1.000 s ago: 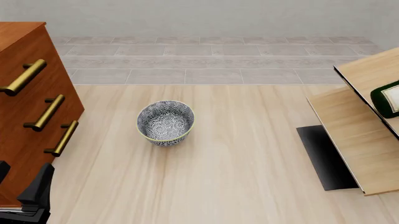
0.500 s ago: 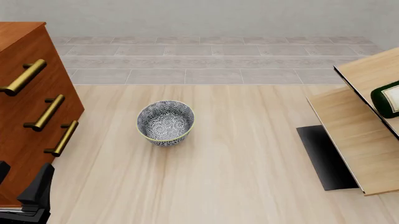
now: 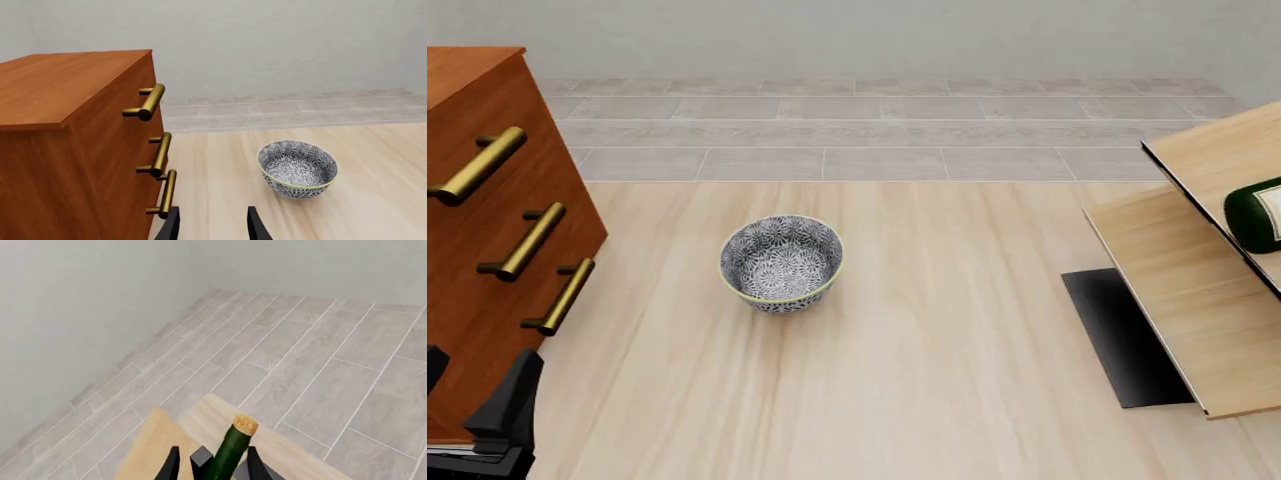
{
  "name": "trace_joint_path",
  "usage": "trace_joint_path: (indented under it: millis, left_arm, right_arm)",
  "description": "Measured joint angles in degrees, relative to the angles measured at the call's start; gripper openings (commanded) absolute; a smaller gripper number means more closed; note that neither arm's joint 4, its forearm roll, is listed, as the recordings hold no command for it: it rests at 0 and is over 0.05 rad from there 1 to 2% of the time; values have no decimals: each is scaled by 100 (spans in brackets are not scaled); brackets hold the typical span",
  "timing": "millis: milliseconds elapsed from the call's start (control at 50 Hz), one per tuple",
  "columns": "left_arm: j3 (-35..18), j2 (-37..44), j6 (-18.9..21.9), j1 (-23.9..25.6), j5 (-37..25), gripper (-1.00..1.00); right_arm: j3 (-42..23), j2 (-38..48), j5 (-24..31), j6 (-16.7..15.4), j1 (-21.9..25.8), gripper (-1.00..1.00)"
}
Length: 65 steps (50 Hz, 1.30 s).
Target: Put the wine bottle on the wine rack.
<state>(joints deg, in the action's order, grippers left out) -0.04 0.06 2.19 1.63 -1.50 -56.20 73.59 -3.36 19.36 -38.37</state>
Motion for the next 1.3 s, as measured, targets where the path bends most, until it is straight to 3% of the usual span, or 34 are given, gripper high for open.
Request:
trace_joint_path:
  millis: [800,1300]
  left_arm:
    - [3,0,8,58,44,100]
    - [3,3,18,73,53,100]
  right_arm:
    - [-268,-309,325,-28,-130,100]
    - [-157,-974,592,-231,150,100]
